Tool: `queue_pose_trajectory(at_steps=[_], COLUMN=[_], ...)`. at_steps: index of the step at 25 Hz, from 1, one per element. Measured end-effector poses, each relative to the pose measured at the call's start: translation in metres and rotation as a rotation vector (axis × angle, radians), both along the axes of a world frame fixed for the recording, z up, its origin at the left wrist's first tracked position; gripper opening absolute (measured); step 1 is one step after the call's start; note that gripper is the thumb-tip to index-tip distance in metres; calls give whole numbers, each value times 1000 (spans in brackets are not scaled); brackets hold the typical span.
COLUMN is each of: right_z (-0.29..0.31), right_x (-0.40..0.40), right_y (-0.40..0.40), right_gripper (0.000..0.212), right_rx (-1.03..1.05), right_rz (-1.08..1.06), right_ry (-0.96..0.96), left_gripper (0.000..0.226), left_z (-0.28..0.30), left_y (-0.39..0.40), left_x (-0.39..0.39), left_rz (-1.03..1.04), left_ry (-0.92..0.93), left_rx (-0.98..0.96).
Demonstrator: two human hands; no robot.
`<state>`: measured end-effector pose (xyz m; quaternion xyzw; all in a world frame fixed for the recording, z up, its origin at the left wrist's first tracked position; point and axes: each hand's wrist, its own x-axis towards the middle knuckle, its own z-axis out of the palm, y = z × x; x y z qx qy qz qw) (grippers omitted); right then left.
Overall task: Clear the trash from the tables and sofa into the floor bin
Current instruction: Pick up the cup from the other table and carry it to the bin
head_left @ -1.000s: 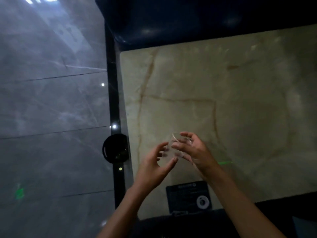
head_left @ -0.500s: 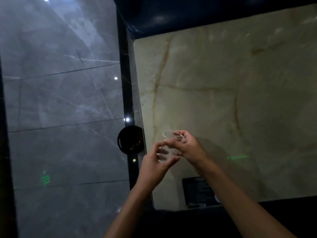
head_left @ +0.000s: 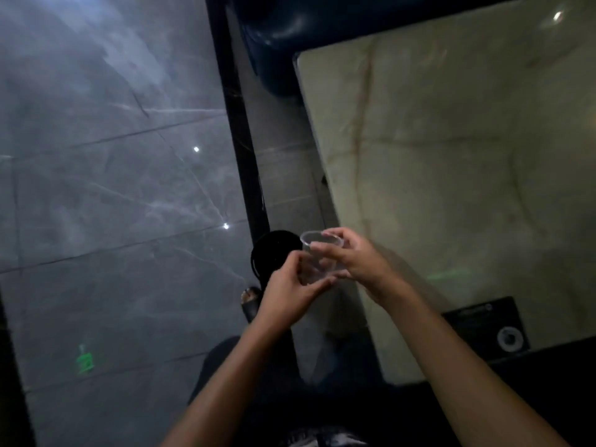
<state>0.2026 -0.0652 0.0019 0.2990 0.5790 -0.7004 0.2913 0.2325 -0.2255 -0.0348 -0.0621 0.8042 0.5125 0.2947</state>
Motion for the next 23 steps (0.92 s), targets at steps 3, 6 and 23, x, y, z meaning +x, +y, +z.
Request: queue_pose_trajectory(at_steps=[3,6,23], right_z=[-9,-19,-355], right_x=[0,0,-21], right_y=[-78,-121,-123], right_gripper=[44,49,60], right_rx=[18,60,406], right_rz=[-66,-55,259], right_ry=[-59,-96,-346], left_gripper=[57,57,101], left_z=[-8,-13,-323], left_y=[-73,-118,-153], left_x=[-9,-14,-25], left_rz=[-13,-17,-417], left_ry=[-7,-49,-171], left_rx=[-63,-87,-314])
